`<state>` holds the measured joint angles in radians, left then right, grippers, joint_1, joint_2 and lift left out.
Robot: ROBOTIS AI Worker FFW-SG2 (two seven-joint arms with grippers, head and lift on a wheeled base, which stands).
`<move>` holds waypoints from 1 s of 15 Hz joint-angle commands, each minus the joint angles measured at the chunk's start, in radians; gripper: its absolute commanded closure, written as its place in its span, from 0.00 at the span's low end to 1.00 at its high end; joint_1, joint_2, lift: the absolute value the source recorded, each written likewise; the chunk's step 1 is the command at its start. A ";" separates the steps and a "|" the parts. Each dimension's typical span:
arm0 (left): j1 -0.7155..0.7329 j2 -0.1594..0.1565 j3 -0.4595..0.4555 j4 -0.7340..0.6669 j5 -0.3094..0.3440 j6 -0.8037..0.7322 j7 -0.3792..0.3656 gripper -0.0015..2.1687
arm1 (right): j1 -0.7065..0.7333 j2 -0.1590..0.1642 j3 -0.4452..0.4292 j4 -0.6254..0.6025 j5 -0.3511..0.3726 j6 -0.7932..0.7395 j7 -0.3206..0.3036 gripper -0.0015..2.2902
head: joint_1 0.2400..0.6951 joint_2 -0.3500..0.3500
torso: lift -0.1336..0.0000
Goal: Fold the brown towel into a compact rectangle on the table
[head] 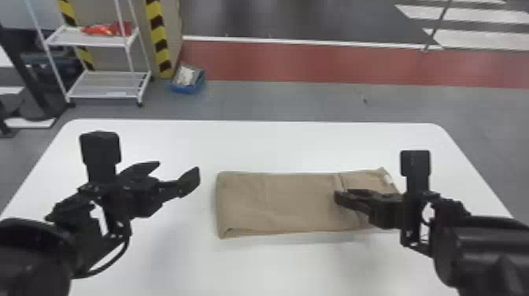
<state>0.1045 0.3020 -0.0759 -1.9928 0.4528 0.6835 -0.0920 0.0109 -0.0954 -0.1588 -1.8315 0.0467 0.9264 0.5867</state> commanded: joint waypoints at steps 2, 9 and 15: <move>0.003 0.000 0.002 -0.001 0.003 0.000 -0.005 0.03 | -0.008 -0.001 -0.001 0.014 -0.001 0.015 0.001 0.32 | 1.00 0.40 | 0.07; 0.012 0.000 0.005 -0.006 0.004 0.003 -0.006 0.04 | 0.021 -0.001 -0.001 -0.025 -0.019 -0.004 0.015 0.41 | 1.00 0.40 | 0.07; 0.023 0.000 0.016 -0.023 0.015 0.006 -0.006 0.04 | 0.034 -0.003 -0.001 -0.058 -0.011 -0.028 0.009 0.41 | 1.00 0.41 | 0.07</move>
<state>0.1263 0.3022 -0.0604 -2.0138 0.4671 0.6895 -0.0985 0.0397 -0.0973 -0.1591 -1.8879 0.0348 0.9226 0.5942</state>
